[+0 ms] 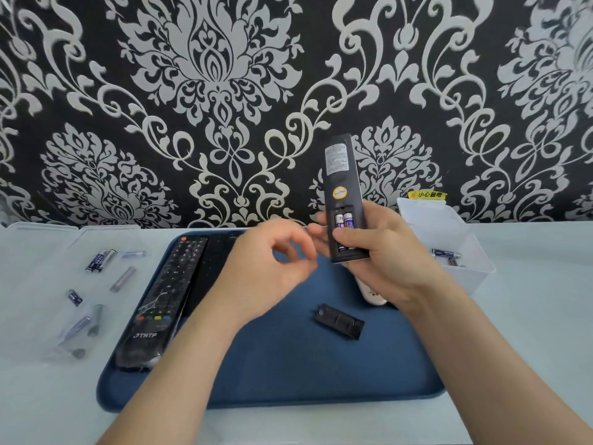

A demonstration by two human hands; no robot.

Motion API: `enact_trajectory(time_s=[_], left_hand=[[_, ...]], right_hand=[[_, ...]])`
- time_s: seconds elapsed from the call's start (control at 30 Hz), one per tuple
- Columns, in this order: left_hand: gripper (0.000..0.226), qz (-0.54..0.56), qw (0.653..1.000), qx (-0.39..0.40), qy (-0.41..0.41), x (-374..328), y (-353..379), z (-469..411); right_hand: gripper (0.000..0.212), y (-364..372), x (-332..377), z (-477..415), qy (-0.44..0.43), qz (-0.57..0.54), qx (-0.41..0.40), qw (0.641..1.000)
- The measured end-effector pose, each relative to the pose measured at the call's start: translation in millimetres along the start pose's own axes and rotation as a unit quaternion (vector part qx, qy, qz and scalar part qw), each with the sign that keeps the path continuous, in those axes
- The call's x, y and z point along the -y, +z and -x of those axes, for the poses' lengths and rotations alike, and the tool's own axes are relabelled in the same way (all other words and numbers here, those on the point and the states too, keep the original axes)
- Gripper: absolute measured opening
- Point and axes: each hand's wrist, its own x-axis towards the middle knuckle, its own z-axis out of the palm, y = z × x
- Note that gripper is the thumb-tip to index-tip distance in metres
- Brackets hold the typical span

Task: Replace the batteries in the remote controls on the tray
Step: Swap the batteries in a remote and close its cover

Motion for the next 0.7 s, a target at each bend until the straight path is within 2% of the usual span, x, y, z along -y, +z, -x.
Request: enact_trajectory(time_s=[0.1, 0.17, 0.23, 0.4, 0.47, 0.57, 0.7], left_hand=[[0.021, -0.15, 0.982, 0.111, 0.019, 7.1, 2.7, 1.5], [0.025, -0.232, 0.95, 0.209, 0.024, 7.2, 9.7, 4.4], [0.032, -0.291, 0.917, 0.269, 0.028, 10.2, 19.5, 7.7], [0.013, -0.273, 0.927, 0.255, 0.014, 19.1, 27.0, 6.6], [0.007, -0.27, 0.923, 0.273, 0.009, 18.4, 24.2, 5.8], [0.024, -0.292, 0.909, 0.298, 0.004, 15.2, 23.6, 8.4], [0.021, -0.298, 0.915, 0.271, -0.016, 12.1, 25.9, 9.6]], right_hand=[[0.031, -2.5, -0.1, -1.0, 0.002, -0.01, -0.038, 0.999], [0.028, -3.2, -0.2, -2.7, 0.0, -0.031, -0.058, 0.998], [0.024, -2.8, 0.4, -3.7, 0.009, -0.057, -0.07, 0.996], [0.012, -3.8, 0.7, -4.5, 0.049, -0.074, -0.068, 0.994], [0.012, -4.2, -0.2, -5.4, 0.054, -0.071, -0.071, 0.993], [0.01, -5.7, -1.4, -5.9, 0.058, -0.062, -0.072, 0.994], [0.009, -6.8, -2.5, -5.5, 0.067, -0.045, -0.077, 0.994]])
